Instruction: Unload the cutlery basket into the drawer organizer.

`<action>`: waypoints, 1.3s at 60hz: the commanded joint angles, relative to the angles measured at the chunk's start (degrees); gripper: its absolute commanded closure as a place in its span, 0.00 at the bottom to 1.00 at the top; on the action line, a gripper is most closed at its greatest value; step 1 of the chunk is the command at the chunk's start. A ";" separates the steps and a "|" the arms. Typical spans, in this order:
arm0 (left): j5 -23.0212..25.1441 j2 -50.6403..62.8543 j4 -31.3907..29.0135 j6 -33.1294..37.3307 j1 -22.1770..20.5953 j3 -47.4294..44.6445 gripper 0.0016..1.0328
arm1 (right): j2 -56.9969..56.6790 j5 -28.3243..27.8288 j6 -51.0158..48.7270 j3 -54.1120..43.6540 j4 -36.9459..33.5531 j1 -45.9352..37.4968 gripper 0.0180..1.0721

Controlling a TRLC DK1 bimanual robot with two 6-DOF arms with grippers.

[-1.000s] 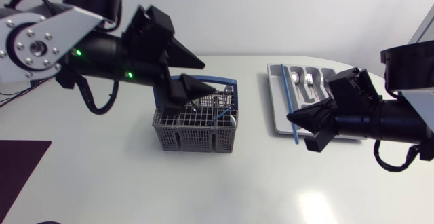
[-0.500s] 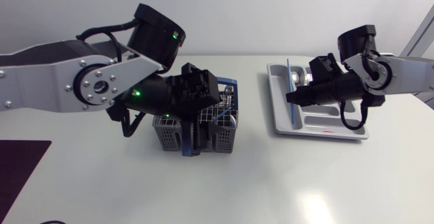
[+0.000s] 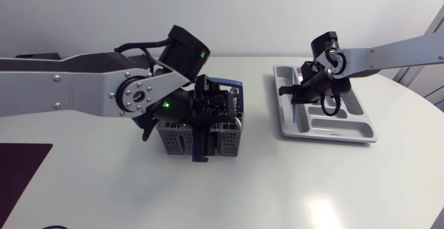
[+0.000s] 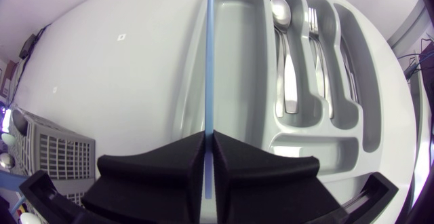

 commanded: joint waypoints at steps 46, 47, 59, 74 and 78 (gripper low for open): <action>1.53 5.59 -1.84 2.80 3.77 7.96 0.52 | -0.96 5.25 -0.40 -2.11 -0.54 3.82 0.17; 1.70 5.59 -1.84 2.80 3.77 7.87 0.55 | -1.13 5.25 -0.48 -2.46 -0.36 3.82 0.17; 2.23 5.94 -1.84 3.16 3.77 7.43 0.59 | -3.77 5.16 -1.01 -5.89 0.87 3.91 0.17; 2.85 6.99 -1.92 2.72 3.24 7.25 0.59 | -5.18 5.16 -1.19 -7.56 1.39 4.52 0.17; 2.85 7.26 -1.92 2.54 3.15 7.43 0.59 | -5.53 5.16 -1.19 -7.91 1.39 4.70 0.17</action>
